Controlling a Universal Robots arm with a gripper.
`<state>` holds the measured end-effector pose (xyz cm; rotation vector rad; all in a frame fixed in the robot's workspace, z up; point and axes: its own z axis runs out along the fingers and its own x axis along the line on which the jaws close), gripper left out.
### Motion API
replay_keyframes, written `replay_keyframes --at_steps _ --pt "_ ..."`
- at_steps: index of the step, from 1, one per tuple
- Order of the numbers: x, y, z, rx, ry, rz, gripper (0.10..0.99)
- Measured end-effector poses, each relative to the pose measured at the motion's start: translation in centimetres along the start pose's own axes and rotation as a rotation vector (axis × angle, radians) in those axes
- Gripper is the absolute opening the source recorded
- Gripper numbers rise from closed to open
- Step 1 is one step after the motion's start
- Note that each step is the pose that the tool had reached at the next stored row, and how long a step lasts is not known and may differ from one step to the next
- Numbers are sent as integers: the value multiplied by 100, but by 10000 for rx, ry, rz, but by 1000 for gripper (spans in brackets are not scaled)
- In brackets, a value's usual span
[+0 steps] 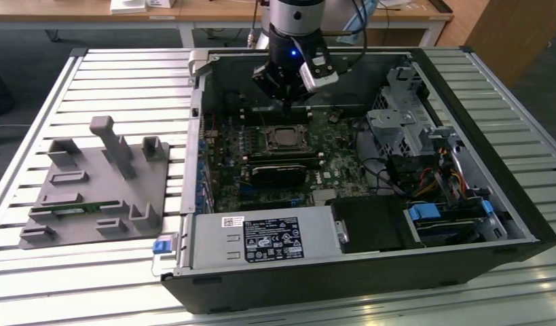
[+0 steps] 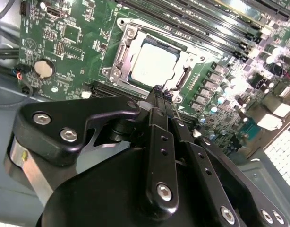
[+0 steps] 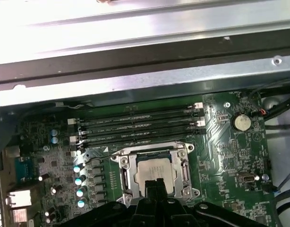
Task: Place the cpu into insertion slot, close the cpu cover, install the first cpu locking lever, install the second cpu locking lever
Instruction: 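Install the first cpu locking lever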
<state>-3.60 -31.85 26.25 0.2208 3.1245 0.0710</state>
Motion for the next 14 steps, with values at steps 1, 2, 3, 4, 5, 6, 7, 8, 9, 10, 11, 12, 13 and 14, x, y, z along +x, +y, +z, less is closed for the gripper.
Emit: replay_keyframes --at_steps 1,2,3,4,5,6,7,8,9,10,11,12,13,14 --pt "1 0 0 -3 -16 -69 106" --pt "5 -1 1 -6 -29 -116 106" --pt "14 -2 2 -9 -36 -152 106" --pt "25 -4 2 -10 -40 -174 106" --pt "39 -6 2 -10 -42 -180 106" --pt "53 -8 2 -11 -41 -183 106" --pt "68 -10 3 -14 -41 -187 106" --pt "87 -13 2 -24 -40 -194 106" --pt "95 -14 3 -38 -40 -210 106" --pt "111 -16 4 -50 -38 -228 106" --pt "120 -17 4 -56 -36 -263 106" --pt "128 -18 5 -58 -34 -308 106" --pt "136 -19 5 -59 -33 -349 106" --pt "141 -20 5 -59 -29 -408 106"
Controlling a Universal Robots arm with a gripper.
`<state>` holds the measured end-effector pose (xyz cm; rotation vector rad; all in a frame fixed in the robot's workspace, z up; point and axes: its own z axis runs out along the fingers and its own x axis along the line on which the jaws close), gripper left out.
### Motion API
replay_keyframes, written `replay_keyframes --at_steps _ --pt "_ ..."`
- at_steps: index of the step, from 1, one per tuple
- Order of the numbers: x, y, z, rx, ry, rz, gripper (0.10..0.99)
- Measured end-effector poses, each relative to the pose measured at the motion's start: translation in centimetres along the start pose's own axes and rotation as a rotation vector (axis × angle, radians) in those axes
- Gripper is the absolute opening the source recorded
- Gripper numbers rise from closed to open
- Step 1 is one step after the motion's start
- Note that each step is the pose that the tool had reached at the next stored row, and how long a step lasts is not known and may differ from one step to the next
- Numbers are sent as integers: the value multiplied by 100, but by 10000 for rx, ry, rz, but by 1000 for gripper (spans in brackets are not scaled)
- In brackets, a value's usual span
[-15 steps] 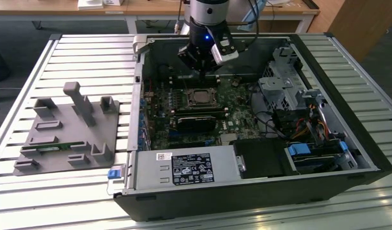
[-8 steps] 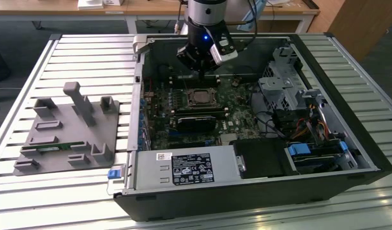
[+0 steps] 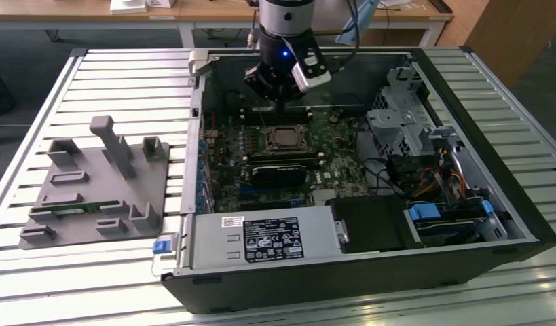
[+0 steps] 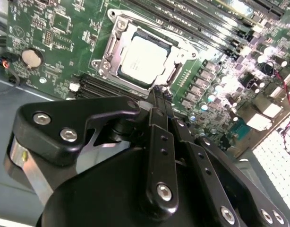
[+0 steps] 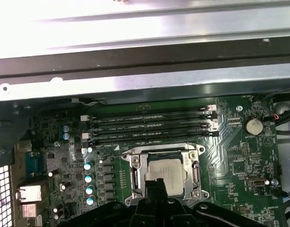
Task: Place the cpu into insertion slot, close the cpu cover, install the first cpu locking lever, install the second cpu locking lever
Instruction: 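Install the first cpu locking lever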
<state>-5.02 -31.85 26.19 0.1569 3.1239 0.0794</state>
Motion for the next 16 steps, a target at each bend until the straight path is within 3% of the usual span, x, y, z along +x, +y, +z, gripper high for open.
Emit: replay_keyframes --at_steps 6,16 --pt "61 -7 0 -4 -9 -245 106" --pt "178 -18 -1 -18 -170 -279 106"
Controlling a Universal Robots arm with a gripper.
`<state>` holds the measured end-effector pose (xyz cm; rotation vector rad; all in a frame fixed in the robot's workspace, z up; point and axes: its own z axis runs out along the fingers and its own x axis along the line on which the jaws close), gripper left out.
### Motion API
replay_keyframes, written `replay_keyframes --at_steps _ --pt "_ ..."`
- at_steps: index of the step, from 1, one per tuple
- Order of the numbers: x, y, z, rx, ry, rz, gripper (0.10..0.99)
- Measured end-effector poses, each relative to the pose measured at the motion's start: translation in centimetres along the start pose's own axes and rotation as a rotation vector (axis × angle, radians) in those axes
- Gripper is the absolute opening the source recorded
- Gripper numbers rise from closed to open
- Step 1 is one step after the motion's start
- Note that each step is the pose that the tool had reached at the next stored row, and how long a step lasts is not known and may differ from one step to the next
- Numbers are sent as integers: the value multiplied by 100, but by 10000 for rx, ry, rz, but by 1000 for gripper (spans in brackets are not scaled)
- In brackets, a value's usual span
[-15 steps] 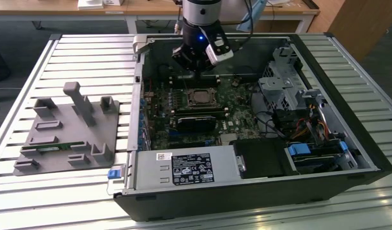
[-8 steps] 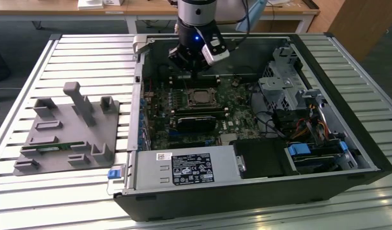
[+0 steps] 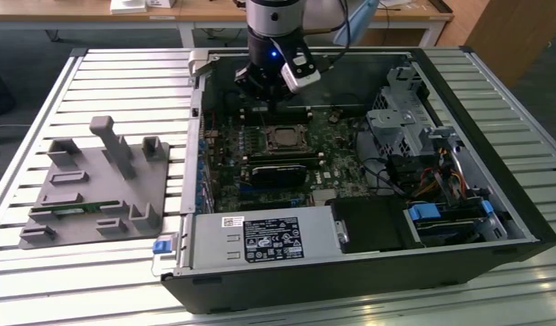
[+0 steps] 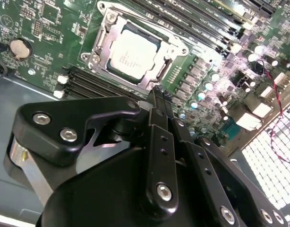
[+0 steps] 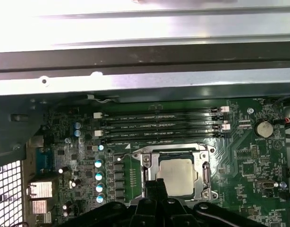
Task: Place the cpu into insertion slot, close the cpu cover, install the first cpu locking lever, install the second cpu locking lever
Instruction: 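Install the first cpu locking lever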
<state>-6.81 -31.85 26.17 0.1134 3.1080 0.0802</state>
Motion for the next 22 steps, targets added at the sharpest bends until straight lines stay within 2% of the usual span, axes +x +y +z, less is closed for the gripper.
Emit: replay_keyframes --at_steps 17,22 --pt "274 -20 6 -4 -40 -2 106" --pt "313 9 21 -3 -39 -1 106"
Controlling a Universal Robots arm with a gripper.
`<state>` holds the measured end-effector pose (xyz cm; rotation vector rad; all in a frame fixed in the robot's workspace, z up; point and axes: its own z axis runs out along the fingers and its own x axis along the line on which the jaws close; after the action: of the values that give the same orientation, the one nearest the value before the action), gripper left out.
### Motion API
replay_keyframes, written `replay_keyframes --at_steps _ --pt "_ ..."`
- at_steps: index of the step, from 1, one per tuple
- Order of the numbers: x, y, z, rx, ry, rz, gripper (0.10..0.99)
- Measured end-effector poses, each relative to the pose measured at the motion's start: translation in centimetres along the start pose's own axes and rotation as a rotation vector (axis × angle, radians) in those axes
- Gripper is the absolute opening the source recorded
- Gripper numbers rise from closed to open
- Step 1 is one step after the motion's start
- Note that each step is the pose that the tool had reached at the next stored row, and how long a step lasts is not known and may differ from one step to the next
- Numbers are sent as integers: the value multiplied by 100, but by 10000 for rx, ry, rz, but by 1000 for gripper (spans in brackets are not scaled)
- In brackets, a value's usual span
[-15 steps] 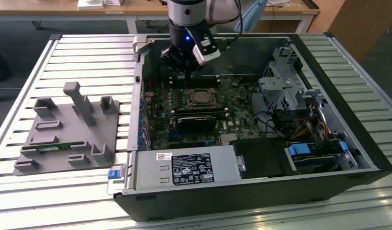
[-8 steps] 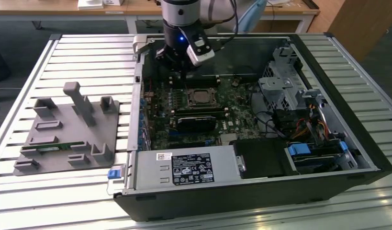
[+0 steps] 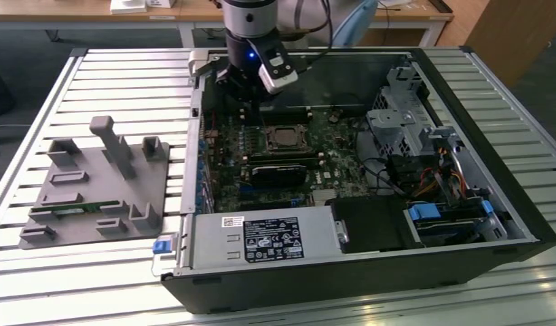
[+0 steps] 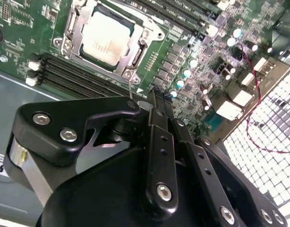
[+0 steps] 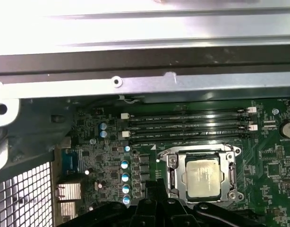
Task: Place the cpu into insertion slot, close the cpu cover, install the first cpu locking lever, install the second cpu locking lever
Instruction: 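Install the first cpu locking lever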
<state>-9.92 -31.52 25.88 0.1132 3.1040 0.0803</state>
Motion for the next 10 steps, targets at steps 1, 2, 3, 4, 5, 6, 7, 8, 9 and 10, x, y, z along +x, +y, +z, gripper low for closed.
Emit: replay_keyframes --at_steps 1,2,3,4,5,6,7,8,9,10 --pt "9 8 3 0 0 -1 106" --pt "17 14 6 0 0 -1 106" --pt "28 20 9 -1 0 -1 106" --pt "39 27 13 -1 0 -1 106" --pt "47 34 17 0 0 0 106" --pt "53 40 20 1 0 0 106" --pt "59 48 23 0 1 0 106" --pt "64 57 26 0 0 0 106" --pt "69 68 29 0 1 0 106" --pt "71 82 33 0 0 0 106"
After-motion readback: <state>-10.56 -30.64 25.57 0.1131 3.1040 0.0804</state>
